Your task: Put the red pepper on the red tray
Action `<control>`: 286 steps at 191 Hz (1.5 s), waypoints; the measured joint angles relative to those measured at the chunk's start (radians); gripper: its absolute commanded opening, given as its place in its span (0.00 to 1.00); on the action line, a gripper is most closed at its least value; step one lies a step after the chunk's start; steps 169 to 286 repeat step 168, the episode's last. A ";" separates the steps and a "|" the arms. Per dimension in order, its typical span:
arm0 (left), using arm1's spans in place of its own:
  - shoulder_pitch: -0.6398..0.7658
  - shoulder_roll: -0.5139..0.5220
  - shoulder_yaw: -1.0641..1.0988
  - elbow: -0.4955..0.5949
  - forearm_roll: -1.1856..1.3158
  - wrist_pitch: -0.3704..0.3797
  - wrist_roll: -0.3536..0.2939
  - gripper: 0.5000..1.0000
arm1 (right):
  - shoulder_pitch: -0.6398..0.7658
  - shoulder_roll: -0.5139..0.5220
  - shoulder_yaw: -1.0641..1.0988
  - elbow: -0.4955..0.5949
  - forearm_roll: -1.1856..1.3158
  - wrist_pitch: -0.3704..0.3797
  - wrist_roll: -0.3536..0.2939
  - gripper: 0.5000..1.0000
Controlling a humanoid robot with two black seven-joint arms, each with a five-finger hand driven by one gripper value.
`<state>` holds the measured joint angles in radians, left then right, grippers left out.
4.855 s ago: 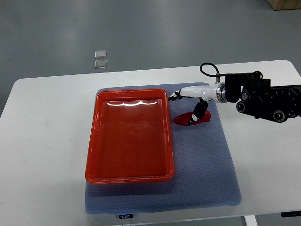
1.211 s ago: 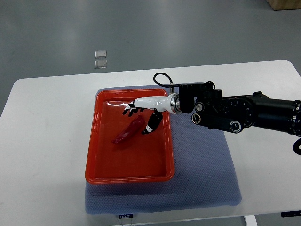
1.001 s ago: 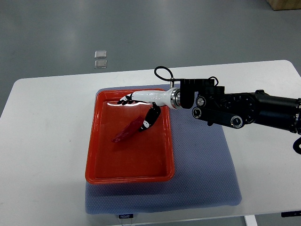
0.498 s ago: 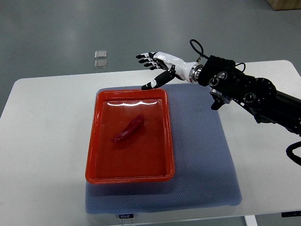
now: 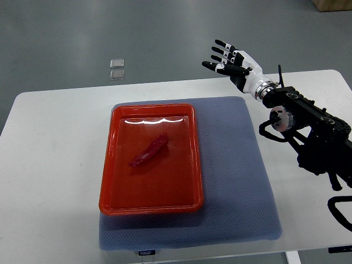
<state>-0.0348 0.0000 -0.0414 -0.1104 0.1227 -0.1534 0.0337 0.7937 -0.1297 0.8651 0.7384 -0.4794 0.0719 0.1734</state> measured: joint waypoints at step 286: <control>0.001 0.000 0.000 0.000 0.000 0.000 0.000 1.00 | -0.066 0.035 0.123 -0.106 0.274 -0.065 0.058 0.83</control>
